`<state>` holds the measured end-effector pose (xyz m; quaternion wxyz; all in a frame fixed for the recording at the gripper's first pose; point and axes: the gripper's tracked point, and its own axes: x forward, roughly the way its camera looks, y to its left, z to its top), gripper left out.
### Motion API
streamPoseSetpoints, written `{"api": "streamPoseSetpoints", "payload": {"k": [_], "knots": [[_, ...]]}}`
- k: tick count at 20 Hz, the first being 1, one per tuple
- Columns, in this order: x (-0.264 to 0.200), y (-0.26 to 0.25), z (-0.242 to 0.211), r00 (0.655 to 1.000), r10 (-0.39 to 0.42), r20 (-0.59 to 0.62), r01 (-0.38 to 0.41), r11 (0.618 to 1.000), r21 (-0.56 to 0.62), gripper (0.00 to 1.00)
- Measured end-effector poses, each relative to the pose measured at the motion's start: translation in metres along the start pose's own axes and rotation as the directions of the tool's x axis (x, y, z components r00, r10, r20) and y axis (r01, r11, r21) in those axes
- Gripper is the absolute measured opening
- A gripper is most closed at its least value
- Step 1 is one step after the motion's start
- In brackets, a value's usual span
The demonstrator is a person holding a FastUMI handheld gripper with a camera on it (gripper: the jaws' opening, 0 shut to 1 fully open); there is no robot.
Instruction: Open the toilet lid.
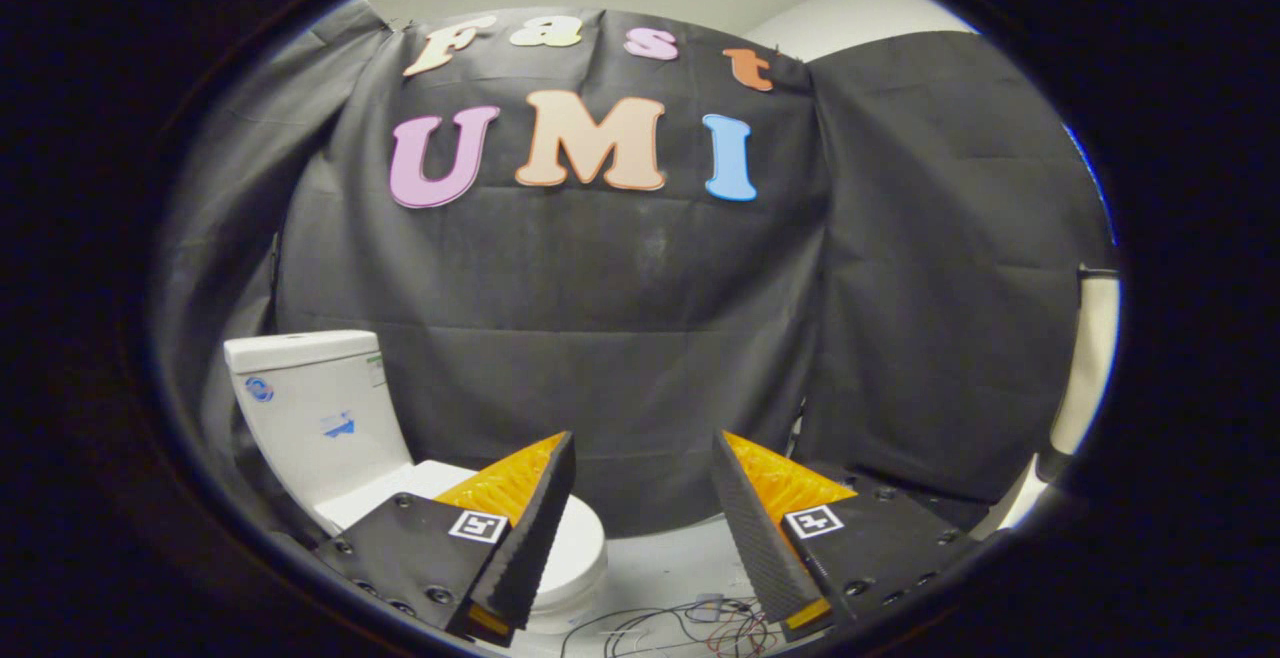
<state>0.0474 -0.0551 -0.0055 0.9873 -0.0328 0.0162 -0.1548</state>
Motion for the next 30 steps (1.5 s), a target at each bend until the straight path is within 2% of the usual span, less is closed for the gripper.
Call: {"api": "streamPoseSetpoints", "payload": {"k": [8,9,11,15,18,23,27,28,30], "knots": [[0.003,0.024,-0.028,0.984,0.15,-0.093,-0.153,0.988,-0.023,0.87],[0.006,0.021,-0.03,0.983,0.156,-0.096,-0.158,0.987,-0.012,0.87],[0.0,0.034,-0.029,0.971,0.222,-0.093,-0.22,0.975,0.028,0.86],[-0.009,0.056,-0.016,0.95,0.305,-0.059,-0.307,0.952,-0.016,0.83],[-0.02,0.045,-0.022,0.957,0.278,-0.078,-0.282,0.958,-0.042,0.8],[-0.046,0.035,-0.003,0.953,0.304,0.008,-0.303,0.951,0.064,0.77],[-0.078,0.027,0.007,0.95,0.305,0.06,-0.308,0.95,0.054,0.76],[-0.081,0.025,0.014,0.949,0.303,0.089,-0.308,0.95,0.058,0.76],[-0.07,0.028,0.007,0.95,0.303,0.073,-0.307,0.95,0.055,0.76]]}}
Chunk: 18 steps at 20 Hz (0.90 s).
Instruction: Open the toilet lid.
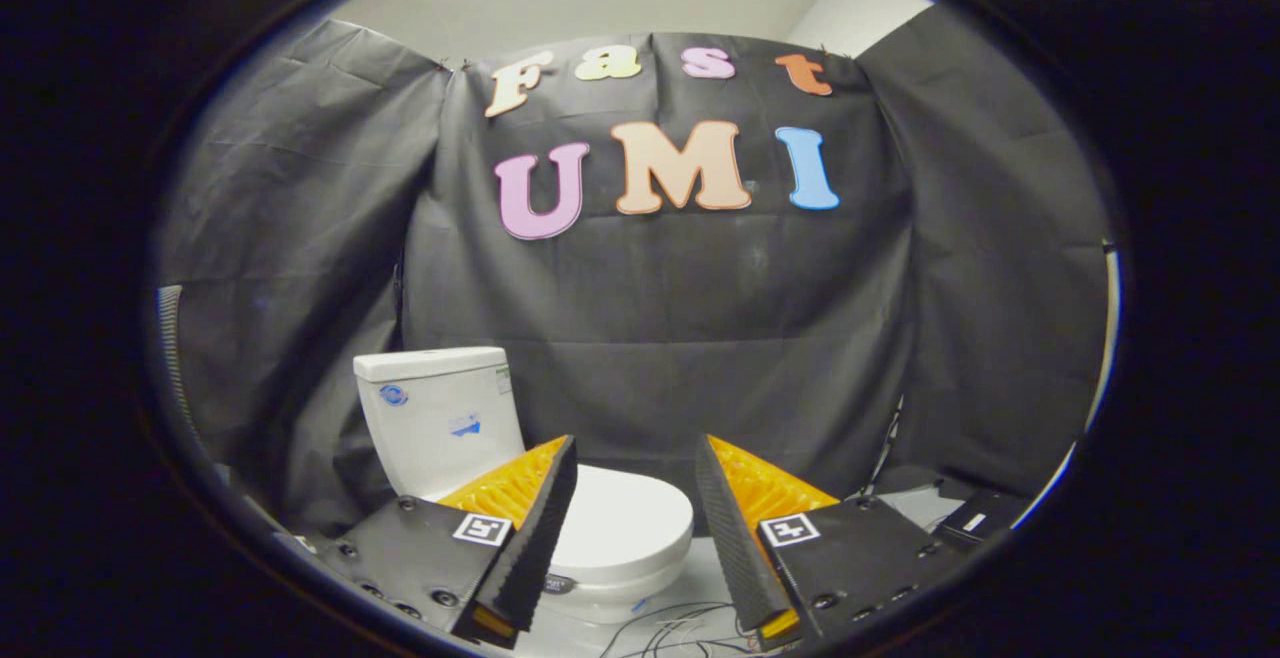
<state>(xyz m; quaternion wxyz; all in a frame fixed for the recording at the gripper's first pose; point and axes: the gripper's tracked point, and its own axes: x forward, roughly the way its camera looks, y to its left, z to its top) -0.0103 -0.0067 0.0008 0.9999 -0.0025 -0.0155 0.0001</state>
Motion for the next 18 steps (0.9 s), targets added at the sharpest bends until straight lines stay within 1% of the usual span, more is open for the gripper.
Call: {"api": "streamPoseSetpoints", "payload": {"k": [1,2,18], "knots": [[-0.006,0.0015,-0.0098,0.999,0.001,-0.044,-0.001,1.0,-0.001,0.76],[-0.0099,0.0007,-0.0039,1.0,0.003,-0.015,-0.003,1.0,-0.008,0.76],[-0.0098,0.0033,-0.0021,1.0,-0.004,-0.024,0.004,1.0,-0.006,0.75]]}}
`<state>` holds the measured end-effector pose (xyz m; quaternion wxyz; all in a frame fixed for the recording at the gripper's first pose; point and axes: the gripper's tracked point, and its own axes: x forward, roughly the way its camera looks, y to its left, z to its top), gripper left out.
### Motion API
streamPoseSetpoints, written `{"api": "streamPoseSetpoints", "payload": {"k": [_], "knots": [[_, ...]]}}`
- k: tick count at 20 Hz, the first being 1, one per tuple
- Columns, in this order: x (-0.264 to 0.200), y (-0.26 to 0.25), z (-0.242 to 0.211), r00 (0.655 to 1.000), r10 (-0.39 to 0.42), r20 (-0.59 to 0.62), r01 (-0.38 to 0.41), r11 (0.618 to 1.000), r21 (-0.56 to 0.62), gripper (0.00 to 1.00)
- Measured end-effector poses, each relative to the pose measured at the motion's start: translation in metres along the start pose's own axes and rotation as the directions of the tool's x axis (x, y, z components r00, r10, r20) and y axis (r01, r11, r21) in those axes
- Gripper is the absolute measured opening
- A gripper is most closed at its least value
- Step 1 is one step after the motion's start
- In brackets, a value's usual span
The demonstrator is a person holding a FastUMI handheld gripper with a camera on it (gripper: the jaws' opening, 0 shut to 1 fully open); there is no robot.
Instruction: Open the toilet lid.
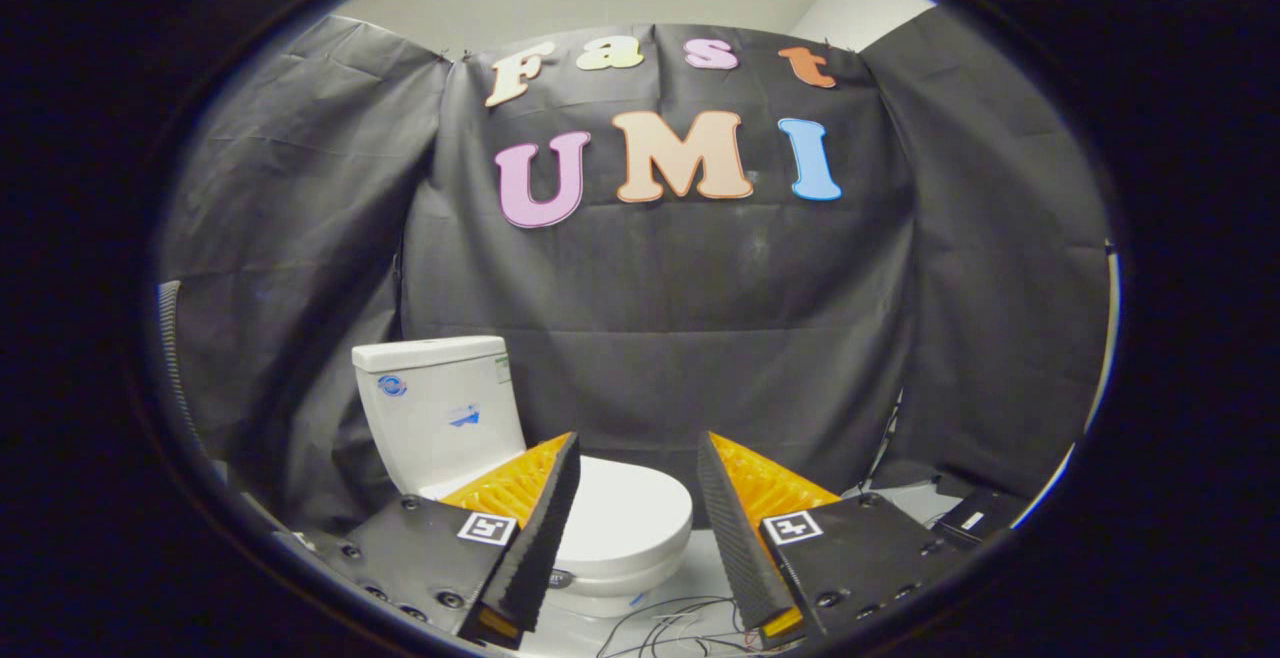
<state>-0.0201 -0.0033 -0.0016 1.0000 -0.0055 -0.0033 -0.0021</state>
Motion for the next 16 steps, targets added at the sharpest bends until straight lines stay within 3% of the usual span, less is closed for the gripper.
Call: {"api": "streamPoseSetpoints", "payload": {"k": [16], "knots": [[-0.0004,0.0004,-0.0012,1.0,-0.002,-0.007,0.002,1.0,-0.002,0.84]]}}
